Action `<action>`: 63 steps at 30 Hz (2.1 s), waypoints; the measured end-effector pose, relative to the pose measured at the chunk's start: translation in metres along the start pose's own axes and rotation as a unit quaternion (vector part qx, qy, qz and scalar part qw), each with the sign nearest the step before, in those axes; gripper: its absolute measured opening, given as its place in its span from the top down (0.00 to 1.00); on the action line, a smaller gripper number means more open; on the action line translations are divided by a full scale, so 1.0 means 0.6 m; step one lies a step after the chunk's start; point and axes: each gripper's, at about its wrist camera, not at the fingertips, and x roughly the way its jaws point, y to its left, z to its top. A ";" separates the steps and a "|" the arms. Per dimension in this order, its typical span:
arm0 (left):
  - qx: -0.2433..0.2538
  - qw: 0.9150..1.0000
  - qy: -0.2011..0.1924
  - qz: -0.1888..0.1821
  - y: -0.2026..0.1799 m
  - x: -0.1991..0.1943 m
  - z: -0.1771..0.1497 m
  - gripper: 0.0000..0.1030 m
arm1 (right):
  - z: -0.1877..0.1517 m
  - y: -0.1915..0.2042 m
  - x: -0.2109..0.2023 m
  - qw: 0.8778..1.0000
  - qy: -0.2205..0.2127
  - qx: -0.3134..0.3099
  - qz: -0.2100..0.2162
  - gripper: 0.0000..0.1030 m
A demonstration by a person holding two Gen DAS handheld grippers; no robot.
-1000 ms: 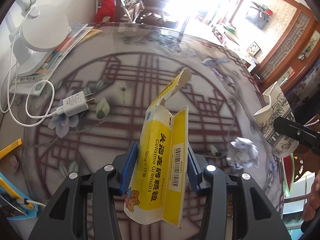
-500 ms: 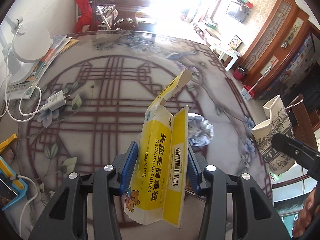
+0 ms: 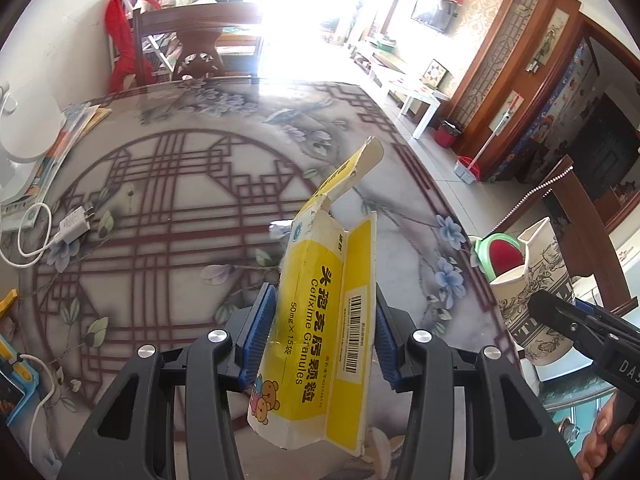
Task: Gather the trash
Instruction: 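Carry the yellow box and white paper cup over the red bin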
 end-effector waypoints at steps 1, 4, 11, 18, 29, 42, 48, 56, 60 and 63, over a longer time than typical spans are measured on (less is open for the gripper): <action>0.003 1.000 0.000 -0.002 -0.008 0.001 0.000 0.57 | -0.001 -0.007 -0.003 1.000 -0.001 0.003 -0.002 0.57; 0.010 1.000 0.000 -0.006 -0.026 0.003 0.002 0.57 | -0.002 -0.026 -0.011 1.000 -0.005 0.011 -0.009 0.57; 0.023 1.000 0.003 -0.011 -0.060 0.012 0.008 0.57 | -0.005 -0.071 -0.029 0.999 -0.012 0.030 -0.021 0.57; 0.034 0.999 0.006 -0.013 -0.090 0.021 0.013 0.57 | -0.003 -0.108 -0.040 0.998 -0.017 0.046 -0.027 0.57; 0.060 0.998 0.015 -0.020 -0.150 0.041 0.016 0.57 | -0.005 -0.173 -0.057 0.996 -0.022 0.073 -0.041 0.57; 0.087 0.996 0.022 -0.029 -0.229 0.068 0.020 0.57 | -0.011 -0.256 -0.072 0.993 -0.023 0.105 -0.055 0.57; 0.099 0.994 0.024 -0.040 -0.280 0.082 0.023 0.57 | -0.013 -0.296 -0.081 0.991 -0.023 0.117 -0.061 0.57; 0.110 0.992 0.030 -0.046 -0.342 0.103 0.028 0.57 | -0.006 -0.357 -0.094 0.989 -0.025 0.131 -0.071 0.57; 0.110 0.992 0.031 -0.045 -0.367 0.112 0.030 0.57 | -0.002 -0.390 -0.098 0.988 -0.024 0.135 -0.075 0.57; 0.109 0.993 0.031 -0.043 -0.383 0.117 0.030 0.57 | 0.001 -0.410 -0.099 0.987 -0.022 0.137 -0.076 0.57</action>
